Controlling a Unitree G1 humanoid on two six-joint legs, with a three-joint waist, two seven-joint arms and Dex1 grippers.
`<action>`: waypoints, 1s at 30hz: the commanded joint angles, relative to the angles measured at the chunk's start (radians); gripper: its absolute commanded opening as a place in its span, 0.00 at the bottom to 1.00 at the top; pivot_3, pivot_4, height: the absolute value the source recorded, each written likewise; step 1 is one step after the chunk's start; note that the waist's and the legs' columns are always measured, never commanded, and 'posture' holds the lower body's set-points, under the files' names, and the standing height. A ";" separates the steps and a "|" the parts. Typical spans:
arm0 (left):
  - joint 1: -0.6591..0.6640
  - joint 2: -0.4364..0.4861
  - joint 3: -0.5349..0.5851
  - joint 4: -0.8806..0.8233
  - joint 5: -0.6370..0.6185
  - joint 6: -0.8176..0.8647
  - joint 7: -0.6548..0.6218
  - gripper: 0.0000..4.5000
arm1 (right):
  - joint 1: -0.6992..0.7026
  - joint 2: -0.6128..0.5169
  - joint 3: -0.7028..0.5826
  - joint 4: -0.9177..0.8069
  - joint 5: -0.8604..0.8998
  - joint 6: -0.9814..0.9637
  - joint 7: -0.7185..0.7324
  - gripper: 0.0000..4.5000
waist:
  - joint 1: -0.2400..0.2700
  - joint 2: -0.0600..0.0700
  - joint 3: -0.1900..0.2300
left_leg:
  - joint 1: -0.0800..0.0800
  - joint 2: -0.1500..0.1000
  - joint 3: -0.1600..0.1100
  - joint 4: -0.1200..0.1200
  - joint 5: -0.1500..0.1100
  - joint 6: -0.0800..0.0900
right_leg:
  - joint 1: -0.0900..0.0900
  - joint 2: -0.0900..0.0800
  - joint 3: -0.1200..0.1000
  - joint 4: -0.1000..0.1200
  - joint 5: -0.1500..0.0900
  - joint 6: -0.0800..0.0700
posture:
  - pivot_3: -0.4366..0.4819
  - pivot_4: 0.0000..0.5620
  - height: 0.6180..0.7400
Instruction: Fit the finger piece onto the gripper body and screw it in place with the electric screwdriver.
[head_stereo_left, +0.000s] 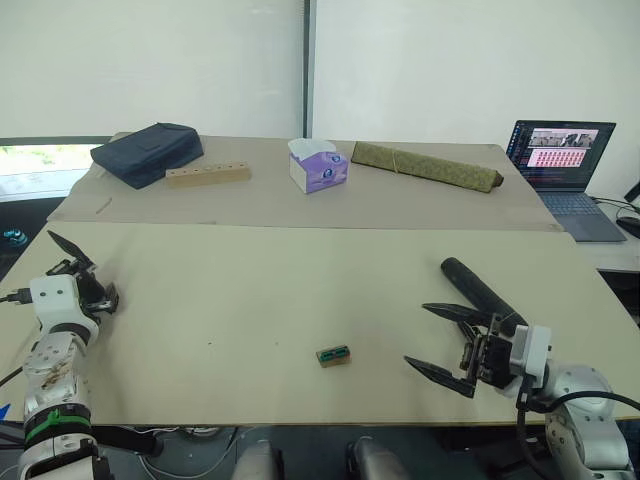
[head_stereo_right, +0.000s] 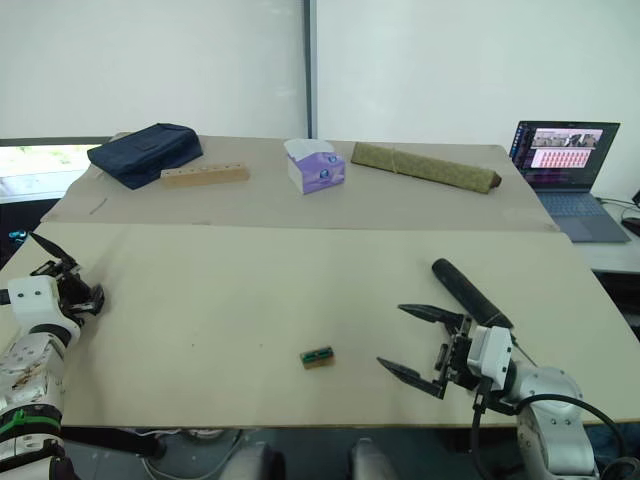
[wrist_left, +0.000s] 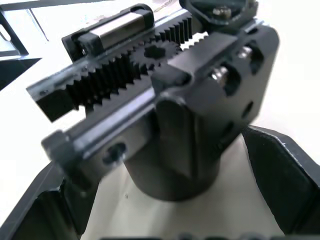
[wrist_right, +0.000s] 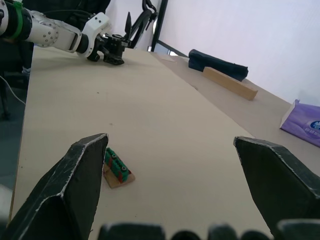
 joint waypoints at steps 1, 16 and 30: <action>-0.005 0.005 -0.004 0.030 -0.007 -0.018 -0.014 0.71 | 0.012 -0.007 -0.027 -0.007 0.018 -0.038 -0.001 1.00 | 0.000 0.001 0.000 | 0.000 0.000 0.000 0.000 0.000 0.000 | 0.000 0.000 0.000 0.000 0.000 0.000 | 0.48 0.27 1.00; 0.214 -0.188 -0.387 -0.871 -0.182 0.094 -0.388 0.53 | 0.132 -0.065 -0.090 -0.057 0.072 -0.026 0.028 1.00 | 0.022 -0.001 0.001 | -0.007 -0.004 0.003 0.000 0.000 -0.001 | -0.001 -0.011 -0.002 -0.004 0.001 0.005 | 0.48 0.27 1.00; 0.023 -0.266 -0.678 -0.656 -0.013 0.055 -0.550 0.53 | 0.164 -0.086 -0.088 -0.144 0.060 0.029 -0.039 1.00 | -0.006 0.006 0.003 | -0.003 -0.002 -0.003 0.000 0.000 0.000 | 0.000 0.002 0.002 0.000 -0.003 0.002 | 0.48 0.27 1.00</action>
